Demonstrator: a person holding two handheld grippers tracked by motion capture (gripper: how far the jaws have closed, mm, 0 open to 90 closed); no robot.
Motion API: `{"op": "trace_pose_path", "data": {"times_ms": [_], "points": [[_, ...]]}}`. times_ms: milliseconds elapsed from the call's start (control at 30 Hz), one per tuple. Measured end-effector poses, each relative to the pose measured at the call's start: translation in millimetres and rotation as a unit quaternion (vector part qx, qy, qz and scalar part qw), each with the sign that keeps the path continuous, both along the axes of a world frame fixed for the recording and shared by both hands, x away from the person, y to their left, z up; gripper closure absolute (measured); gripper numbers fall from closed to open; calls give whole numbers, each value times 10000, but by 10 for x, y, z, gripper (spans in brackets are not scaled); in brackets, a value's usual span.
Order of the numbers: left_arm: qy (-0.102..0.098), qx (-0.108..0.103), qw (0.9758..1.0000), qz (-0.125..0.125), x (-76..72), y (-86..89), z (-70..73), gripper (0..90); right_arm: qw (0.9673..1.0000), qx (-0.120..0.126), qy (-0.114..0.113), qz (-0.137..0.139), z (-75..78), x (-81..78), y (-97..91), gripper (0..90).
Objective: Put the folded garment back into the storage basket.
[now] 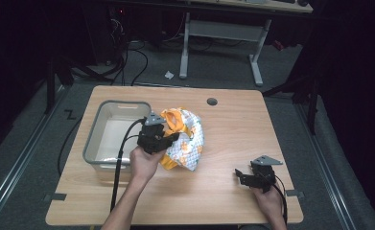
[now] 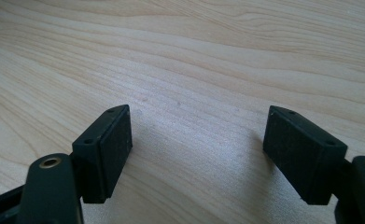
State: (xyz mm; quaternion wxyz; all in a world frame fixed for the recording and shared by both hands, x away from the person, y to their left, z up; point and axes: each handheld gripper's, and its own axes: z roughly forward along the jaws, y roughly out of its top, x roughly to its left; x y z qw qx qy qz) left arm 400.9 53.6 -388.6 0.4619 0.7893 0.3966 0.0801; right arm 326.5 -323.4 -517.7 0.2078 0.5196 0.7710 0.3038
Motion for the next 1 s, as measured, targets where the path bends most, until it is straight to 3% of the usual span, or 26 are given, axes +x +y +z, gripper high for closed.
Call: {"op": "trace_pose_path", "data": {"times_ms": [500, 1000], "points": [[-15, -259, 9996, 86, 37, 295, 153, 767, 10000, 1, 0, 0, 0, 0, 0, 241], [-121, -285, 9991, 301, 51, 555, 274, 767, 10000, 5, 6, -1, 1, 0, 1, 242]]}}
